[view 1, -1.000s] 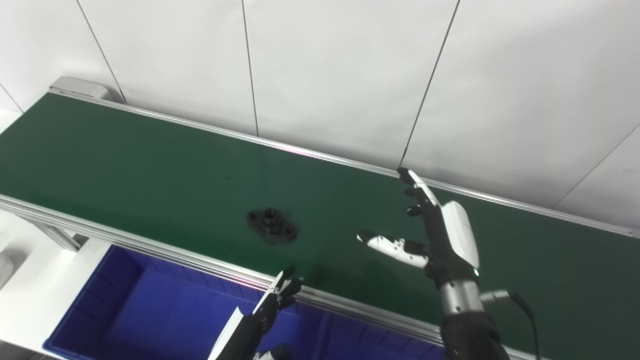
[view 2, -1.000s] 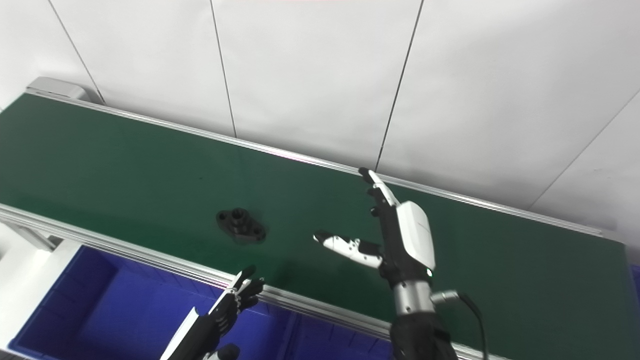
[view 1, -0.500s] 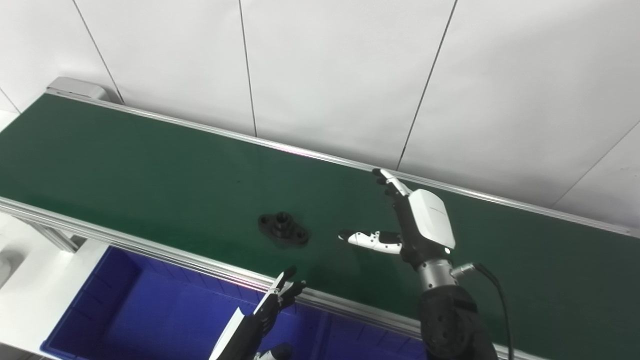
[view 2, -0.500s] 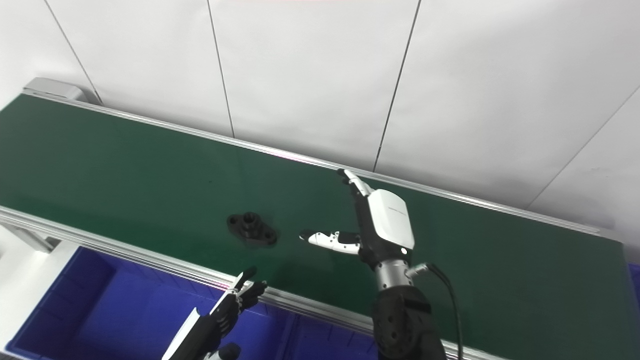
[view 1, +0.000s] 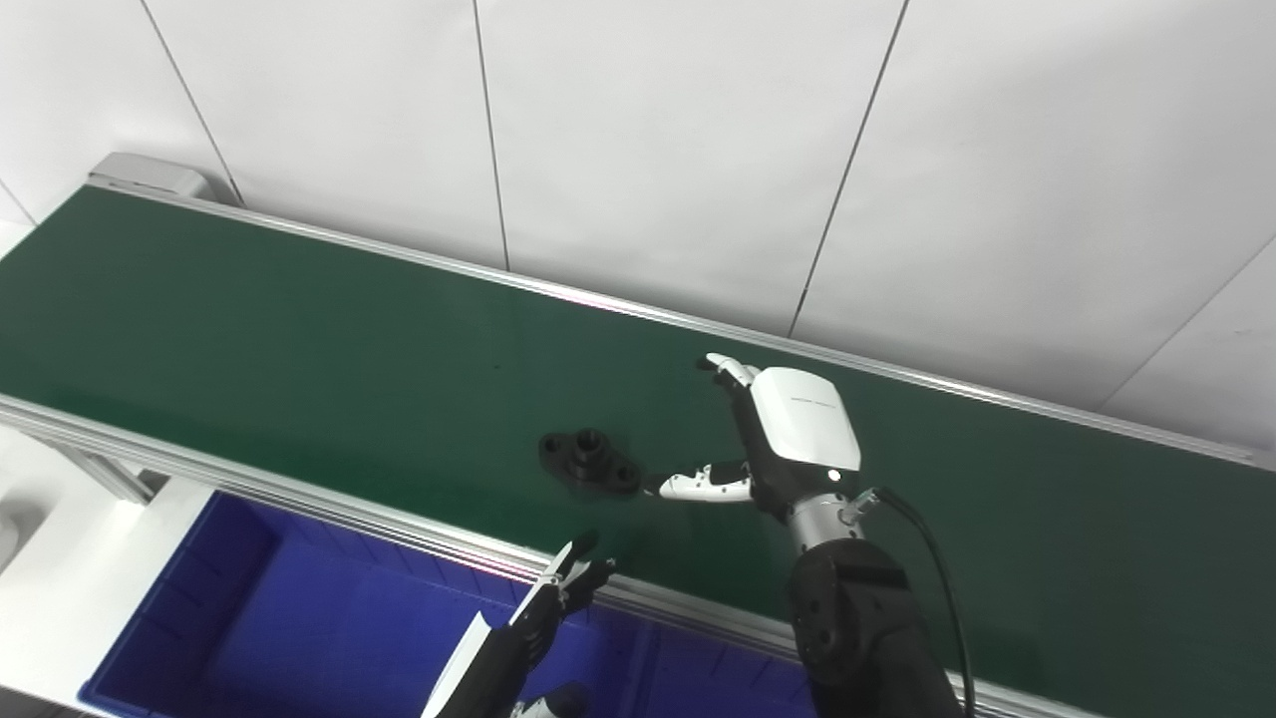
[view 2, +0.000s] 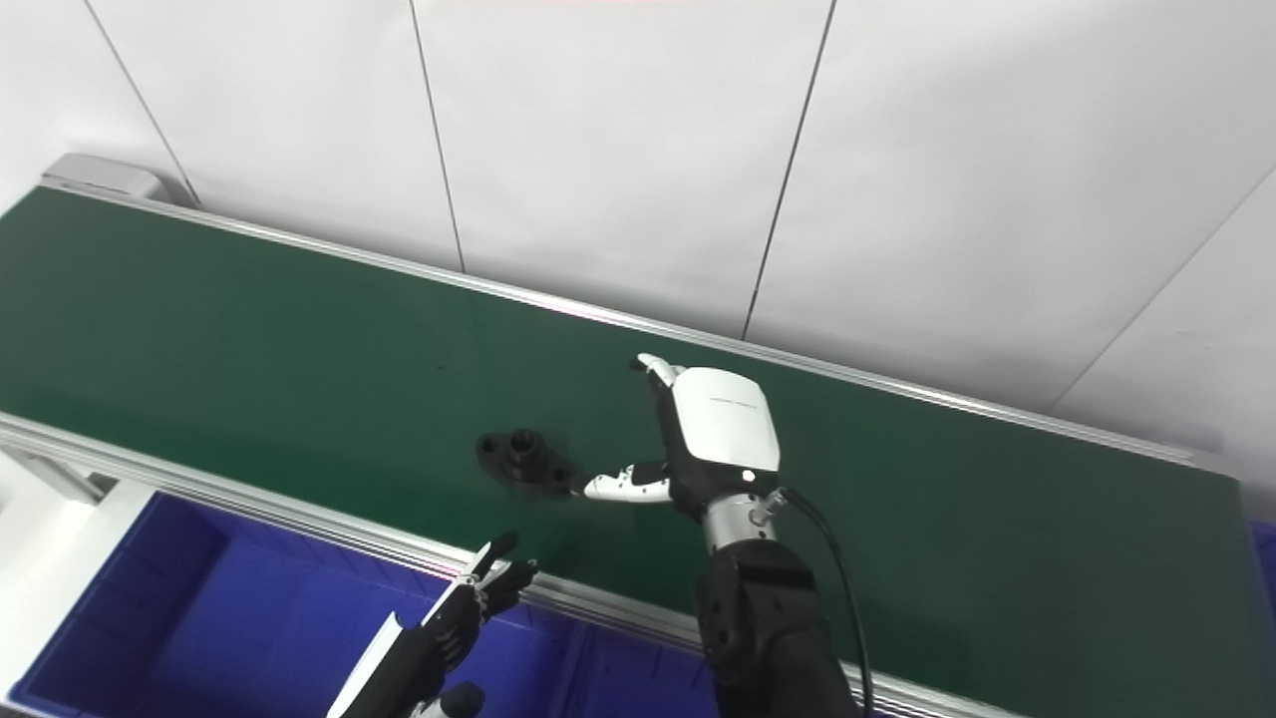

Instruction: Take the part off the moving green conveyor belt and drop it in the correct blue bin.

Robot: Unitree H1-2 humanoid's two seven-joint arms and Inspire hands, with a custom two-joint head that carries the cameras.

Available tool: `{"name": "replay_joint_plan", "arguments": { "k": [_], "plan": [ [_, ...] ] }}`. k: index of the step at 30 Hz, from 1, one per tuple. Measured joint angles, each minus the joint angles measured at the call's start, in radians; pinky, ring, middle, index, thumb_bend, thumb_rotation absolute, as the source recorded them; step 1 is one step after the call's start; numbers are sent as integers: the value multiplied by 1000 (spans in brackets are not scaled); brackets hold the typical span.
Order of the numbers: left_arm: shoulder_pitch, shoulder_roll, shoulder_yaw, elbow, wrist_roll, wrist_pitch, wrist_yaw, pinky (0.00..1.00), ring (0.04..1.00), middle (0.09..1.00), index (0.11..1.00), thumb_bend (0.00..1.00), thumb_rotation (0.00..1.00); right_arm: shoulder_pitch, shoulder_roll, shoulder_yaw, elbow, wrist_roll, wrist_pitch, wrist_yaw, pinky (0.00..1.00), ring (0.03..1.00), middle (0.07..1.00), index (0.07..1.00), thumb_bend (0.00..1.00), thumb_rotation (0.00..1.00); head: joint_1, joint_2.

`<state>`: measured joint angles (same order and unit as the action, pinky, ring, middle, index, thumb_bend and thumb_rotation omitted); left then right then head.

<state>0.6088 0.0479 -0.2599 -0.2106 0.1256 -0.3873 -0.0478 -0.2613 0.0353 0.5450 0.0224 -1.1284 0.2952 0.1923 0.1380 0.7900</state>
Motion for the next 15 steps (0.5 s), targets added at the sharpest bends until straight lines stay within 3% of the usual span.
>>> {"name": "replay_joint_plan", "arguments": {
  "k": [15],
  "plan": [
    [5,-29,-12,-11,17,1,1,913,928,915,970,771,850,0,13,81,134,-15,0,-30,530,667,770,831,917,505,15,6]
  ]
}}
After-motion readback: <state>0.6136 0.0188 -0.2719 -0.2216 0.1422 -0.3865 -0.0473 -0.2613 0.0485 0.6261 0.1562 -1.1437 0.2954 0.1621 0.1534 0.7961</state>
